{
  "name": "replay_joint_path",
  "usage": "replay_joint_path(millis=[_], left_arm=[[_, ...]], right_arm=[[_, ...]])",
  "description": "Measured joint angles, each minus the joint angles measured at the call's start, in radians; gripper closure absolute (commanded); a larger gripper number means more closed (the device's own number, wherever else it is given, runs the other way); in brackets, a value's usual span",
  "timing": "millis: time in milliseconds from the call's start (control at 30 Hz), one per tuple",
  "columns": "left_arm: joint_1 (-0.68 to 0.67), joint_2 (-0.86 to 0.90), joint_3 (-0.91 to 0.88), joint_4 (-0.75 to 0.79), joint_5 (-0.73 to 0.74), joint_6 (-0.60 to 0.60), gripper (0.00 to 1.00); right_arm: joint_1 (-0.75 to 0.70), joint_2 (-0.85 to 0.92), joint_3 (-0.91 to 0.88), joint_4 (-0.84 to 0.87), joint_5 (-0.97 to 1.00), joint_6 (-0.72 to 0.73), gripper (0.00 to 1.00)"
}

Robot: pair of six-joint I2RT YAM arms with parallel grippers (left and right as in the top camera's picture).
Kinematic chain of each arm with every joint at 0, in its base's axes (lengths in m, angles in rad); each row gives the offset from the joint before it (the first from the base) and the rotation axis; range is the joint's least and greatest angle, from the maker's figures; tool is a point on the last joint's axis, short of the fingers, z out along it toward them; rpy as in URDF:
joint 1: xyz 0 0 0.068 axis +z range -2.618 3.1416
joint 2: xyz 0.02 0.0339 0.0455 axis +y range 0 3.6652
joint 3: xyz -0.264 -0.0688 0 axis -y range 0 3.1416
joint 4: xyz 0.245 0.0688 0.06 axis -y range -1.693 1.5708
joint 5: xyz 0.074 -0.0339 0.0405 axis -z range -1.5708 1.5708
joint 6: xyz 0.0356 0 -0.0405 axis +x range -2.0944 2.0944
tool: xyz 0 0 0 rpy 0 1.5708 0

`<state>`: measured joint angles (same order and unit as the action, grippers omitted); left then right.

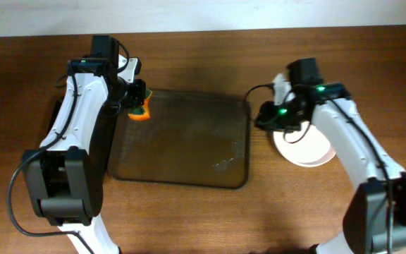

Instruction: Clean dirty plates on tray and stack at the side

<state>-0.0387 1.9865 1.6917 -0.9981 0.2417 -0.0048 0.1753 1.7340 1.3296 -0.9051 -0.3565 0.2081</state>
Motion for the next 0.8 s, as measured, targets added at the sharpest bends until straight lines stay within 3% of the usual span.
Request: replay_joint_path(millis=[100,267,400,533,800], left_arm=[[0.000,0.000,0.000,0.000,0.000,0.000,1.00],[0.000,0.000,0.000,0.000,0.000,0.000,1.00],[0.000,0.000,0.000,0.000,0.000,0.000,1.00],[0.000,0.000,0.000,0.000,0.000,0.000,1.00],[0.000,0.000,0.000,0.000,0.000,0.000,1.00]], right_arm=[[0.098,0.093,0.000,-0.017,0.034,0.039,0.59],[0.110,0.164,-0.060,-0.050,0.053,0.055,0.60],[0.113,0.167,-0.166,0.027,0.045,0.058,0.72],[0.131,0.168,-0.188,0.056,0.037,0.060,0.96],[0.085,0.168,-0.189,0.077,0.012,0.061,0.96]])
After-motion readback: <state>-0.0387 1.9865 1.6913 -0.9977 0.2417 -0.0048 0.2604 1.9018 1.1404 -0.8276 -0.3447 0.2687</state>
